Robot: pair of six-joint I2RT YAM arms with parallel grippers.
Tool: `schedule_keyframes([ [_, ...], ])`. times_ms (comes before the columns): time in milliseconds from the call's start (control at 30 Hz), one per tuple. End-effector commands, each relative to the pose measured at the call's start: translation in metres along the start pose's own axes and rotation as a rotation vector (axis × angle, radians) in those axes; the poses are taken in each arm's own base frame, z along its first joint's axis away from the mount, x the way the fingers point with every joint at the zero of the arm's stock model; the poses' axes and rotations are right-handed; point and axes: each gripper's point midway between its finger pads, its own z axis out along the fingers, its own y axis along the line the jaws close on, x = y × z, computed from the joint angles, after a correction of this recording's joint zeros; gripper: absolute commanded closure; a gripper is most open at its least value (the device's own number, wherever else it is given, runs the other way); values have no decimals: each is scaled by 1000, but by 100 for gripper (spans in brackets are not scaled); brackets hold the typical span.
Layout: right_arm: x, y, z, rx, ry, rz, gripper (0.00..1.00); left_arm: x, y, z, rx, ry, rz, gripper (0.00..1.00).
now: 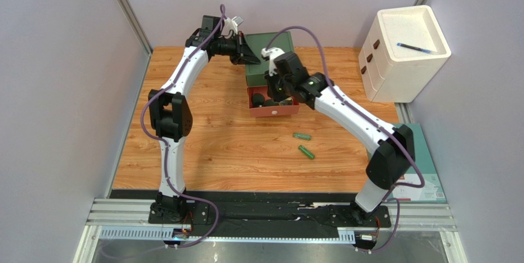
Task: Organize the makeup
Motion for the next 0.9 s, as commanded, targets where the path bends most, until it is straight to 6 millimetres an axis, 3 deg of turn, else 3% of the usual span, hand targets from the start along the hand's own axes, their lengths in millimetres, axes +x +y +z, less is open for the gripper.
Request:
schedule_keyframes([
  [0, 20, 28, -6, -253, 15, 284, 100, 31, 84, 8, -234, 69, -132, 100],
  [67, 24, 25, -9, -279, -2, 343, 100, 29, 83, 7, -233, 65, -127, 100],
  [100, 46, 27, -5, -304, 51, 424, 100, 30, 83, 7, -234, 67, -130, 100],
  [167, 41, 25, -8, -357, 6, 498, 100, 31, 82, 7, -233, 70, -129, 100],
  [200, 60, 21, -3, -358, 34, 547, 100, 31, 83, 6, -233, 70, -130, 100],
  [267, 55, 15, -3, -392, -3, 632, 100, 32, 82, 6, -233, 72, -128, 100],
  [433, 76, -1, 10, -399, 11, 763, 100, 32, 83, 6, -236, 72, -129, 100],
  [467, 69, -4, 10, -423, -16, 798, 100, 32, 83, 6, -234, 71, -128, 100],
  [600, 80, -22, 22, -430, -40, 929, 100, 33, 83, 6, -235, 77, -128, 100],
  [633, 75, -25, 23, -447, -71, 936, 100, 32, 83, 5, -236, 73, -127, 100],
  [733, 88, -38, 35, -416, -49, 966, 100, 33, 84, 6, -236, 74, -128, 100],
  [867, 83, -51, 49, -370, -65, 962, 100, 31, 82, 5, -235, 70, -123, 100],
])
